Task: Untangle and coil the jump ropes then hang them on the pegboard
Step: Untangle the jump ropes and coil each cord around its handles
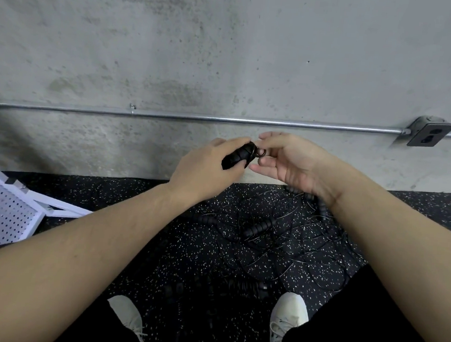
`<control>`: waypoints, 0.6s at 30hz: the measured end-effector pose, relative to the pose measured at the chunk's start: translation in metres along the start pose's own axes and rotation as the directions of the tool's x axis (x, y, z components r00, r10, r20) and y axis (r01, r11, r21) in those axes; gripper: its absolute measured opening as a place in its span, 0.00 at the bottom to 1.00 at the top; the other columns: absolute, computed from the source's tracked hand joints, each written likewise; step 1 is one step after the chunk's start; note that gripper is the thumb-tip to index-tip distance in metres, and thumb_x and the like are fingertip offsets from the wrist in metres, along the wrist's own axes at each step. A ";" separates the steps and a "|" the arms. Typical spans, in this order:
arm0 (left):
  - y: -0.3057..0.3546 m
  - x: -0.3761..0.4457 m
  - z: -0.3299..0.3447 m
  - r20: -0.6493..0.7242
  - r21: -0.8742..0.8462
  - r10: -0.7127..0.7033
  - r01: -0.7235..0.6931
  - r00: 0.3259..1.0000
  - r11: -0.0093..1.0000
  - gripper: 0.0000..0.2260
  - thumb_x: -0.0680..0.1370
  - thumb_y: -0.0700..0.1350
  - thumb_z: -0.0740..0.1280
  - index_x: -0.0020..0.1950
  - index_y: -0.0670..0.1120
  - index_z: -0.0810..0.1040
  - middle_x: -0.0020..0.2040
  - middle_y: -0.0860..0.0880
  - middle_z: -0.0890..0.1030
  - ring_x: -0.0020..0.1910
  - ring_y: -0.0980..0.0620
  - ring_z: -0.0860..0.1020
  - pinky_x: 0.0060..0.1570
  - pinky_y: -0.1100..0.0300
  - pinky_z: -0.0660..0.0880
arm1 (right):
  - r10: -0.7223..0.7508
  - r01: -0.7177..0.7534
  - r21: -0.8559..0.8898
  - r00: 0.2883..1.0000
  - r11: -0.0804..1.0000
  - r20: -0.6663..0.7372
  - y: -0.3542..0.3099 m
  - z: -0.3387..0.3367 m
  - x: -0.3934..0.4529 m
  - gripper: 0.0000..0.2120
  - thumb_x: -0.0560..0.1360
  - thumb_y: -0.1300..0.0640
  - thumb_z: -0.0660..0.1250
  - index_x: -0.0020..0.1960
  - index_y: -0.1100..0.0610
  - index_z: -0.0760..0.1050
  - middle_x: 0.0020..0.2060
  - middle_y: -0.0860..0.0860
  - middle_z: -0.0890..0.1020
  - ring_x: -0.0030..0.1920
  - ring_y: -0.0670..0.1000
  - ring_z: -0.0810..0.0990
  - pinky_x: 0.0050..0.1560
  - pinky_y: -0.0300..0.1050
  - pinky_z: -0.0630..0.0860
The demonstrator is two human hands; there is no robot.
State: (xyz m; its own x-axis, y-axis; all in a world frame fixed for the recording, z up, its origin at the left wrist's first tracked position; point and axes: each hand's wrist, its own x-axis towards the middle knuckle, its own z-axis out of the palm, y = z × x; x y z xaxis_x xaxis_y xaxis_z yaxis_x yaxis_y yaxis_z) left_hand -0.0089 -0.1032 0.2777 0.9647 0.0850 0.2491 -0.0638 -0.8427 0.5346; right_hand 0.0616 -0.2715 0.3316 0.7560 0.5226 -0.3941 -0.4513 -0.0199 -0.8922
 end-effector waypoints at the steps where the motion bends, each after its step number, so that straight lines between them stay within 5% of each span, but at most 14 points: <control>1: 0.000 0.002 0.000 0.039 -0.106 -0.054 0.058 0.998 0.993 0.23 0.80 0.56 0.66 0.75 0.66 0.68 0.69 0.58 0.77 0.63 0.54 0.78 0.60 0.58 0.73 | -0.023 0.022 0.026 1.000 0.999 0.011 -0.002 0.000 -0.001 0.07 0.80 0.68 0.62 0.47 0.58 0.71 0.37 0.53 0.75 0.29 0.46 0.76 0.46 0.47 0.85; 4: -0.004 0.006 -0.005 0.271 -0.515 -0.156 0.280 0.950 0.810 0.30 0.76 0.56 0.72 0.76 0.65 0.66 0.68 0.54 0.78 0.63 0.55 0.79 0.69 0.50 0.72 | -0.065 0.058 0.113 0.996 0.992 0.062 -0.005 -0.002 -0.002 0.07 0.80 0.68 0.63 0.50 0.57 0.71 0.36 0.52 0.76 0.29 0.47 0.76 0.45 0.47 0.85; 9: -0.006 0.002 0.003 0.500 -0.763 -0.098 0.491 0.861 0.420 0.35 0.71 0.48 0.79 0.75 0.57 0.69 0.57 0.41 0.82 0.48 0.40 0.84 0.55 0.40 0.80 | -0.071 0.051 0.143 0.987 0.988 0.142 -0.006 -0.004 -0.003 0.08 0.79 0.66 0.64 0.45 0.55 0.72 0.31 0.50 0.74 0.30 0.46 0.73 0.41 0.42 0.83; 12: -0.003 0.004 0.006 0.448 -0.694 -0.169 0.460 0.878 0.554 0.39 0.67 0.55 0.82 0.74 0.60 0.69 0.56 0.48 0.82 0.51 0.45 0.83 0.56 0.48 0.80 | -0.055 0.044 0.078 0.989 0.996 0.134 -0.007 -0.007 -0.003 0.10 0.79 0.66 0.62 0.43 0.54 0.71 0.30 0.48 0.72 0.28 0.44 0.70 0.35 0.37 0.80; 15: -0.002 0.009 0.006 0.346 -0.582 -0.168 0.352 0.923 0.733 0.33 0.74 0.49 0.78 0.74 0.58 0.66 0.57 0.59 0.79 0.53 0.63 0.78 0.49 0.75 0.72 | -0.002 0.002 0.005 0.996 1.000 0.094 -0.007 -0.009 -0.003 0.09 0.80 0.65 0.60 0.44 0.53 0.70 0.30 0.47 0.70 0.28 0.44 0.65 0.32 0.36 0.74; 18: -0.001 0.012 0.006 0.280 -0.466 -0.185 0.302 0.942 0.832 0.30 0.75 0.47 0.76 0.73 0.56 0.67 0.57 0.59 0.78 0.52 0.68 0.76 0.45 0.79 0.70 | 0.041 -0.041 -0.027 0.999 0.999 0.026 -0.004 -0.008 0.001 0.09 0.81 0.65 0.60 0.44 0.53 0.69 0.28 0.47 0.69 0.27 0.44 0.62 0.30 0.35 0.72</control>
State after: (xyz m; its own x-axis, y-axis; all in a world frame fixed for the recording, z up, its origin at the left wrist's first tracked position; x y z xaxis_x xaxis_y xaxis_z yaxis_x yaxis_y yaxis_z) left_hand 0.0045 -0.1046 0.2754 0.9921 0.0866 -0.0904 0.1190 -0.4279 0.8960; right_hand 0.0683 -0.2773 0.3330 0.7240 0.5436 -0.4247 -0.4687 -0.0640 -0.8810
